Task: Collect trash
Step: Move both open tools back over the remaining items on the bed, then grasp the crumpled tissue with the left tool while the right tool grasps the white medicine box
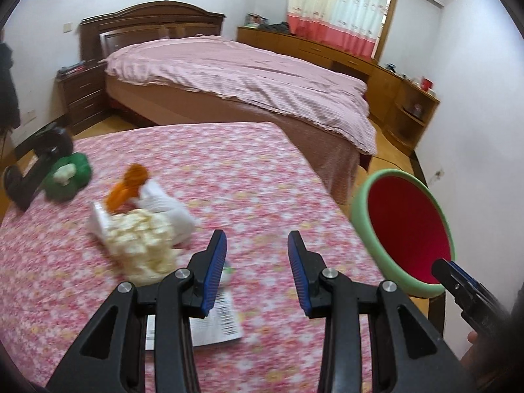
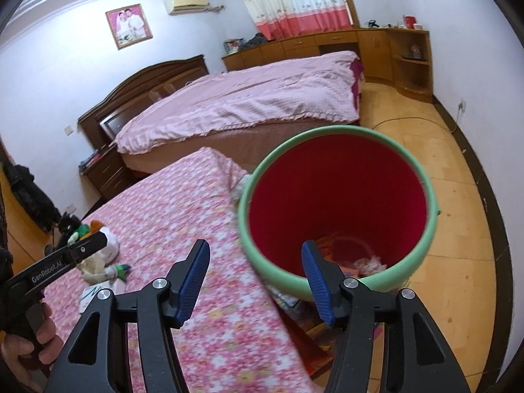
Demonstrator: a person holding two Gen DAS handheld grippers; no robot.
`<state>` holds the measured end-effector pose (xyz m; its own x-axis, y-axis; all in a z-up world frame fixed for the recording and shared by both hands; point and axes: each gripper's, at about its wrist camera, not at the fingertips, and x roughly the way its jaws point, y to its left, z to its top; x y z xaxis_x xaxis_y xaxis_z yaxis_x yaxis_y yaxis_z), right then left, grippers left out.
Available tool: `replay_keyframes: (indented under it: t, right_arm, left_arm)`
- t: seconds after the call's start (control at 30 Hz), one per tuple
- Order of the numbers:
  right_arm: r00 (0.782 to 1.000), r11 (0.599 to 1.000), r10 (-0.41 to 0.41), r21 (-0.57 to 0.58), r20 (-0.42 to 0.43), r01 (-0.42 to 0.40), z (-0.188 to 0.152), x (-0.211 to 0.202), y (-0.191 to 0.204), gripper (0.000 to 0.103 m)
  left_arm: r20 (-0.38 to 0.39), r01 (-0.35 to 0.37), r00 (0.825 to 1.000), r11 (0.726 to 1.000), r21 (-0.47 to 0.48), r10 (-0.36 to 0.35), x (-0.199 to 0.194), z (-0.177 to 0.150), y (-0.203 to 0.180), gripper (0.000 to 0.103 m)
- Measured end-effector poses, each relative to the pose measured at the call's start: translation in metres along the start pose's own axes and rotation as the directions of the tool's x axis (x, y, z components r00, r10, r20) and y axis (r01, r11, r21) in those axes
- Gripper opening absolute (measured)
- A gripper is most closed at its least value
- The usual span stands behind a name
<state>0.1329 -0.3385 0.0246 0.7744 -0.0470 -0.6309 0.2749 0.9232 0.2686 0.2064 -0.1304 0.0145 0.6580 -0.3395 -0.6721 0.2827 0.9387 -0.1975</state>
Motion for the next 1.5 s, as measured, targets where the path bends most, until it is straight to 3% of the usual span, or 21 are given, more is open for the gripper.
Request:
replay_keyframes:
  t: [0.13,0.23,0.5,1.1,1.23,1.5]
  right_arm:
    - [1.0,1.0,0.015,-0.013,-0.017,-0.015,-0.003,0.006,0.013,0.06]
    - [0.999,0.999,0.021,-0.027,-0.029,-0.022,-0.005,0.011,0.023,0.06]
    - [0.997,0.997,0.049,-0.049,-0.066,-0.052,-0.009,0.025,0.04,0.06]
    - [0.993,0.997,0.051,-0.048,-0.107,-0.056,-0.015,0.04,0.042,0.06]
    - [0.992,0.997,0.056,-0.053,-0.111,-0.062,-0.016,0.04,0.044,0.06]
    - [0.991,0.994,0.075,-0.071,-0.111,-0.083,-0.017,0.037,0.056,0.06]
  left_arm:
    - [0.015,-0.068,0.998,0.997,-0.022,0.069,-0.003,-0.002,0.024,0.041]
    - [0.008,-0.094,0.995,0.994,-0.058,0.095,-0.002,-0.005,0.041,0.046]
    - [-0.042,-0.161,0.987,0.978,-0.132,0.157,0.011,-0.013,0.075,0.046]
    - [-0.09,-0.144,0.987,0.977,-0.156,0.131,0.036,-0.022,0.082,0.053]
    - [-0.058,-0.107,0.993,0.981,-0.159,0.098,0.029,-0.021,0.085,0.041]
    - [-0.015,-0.087,0.996,0.983,-0.159,0.085,0.007,-0.02,0.09,0.039]
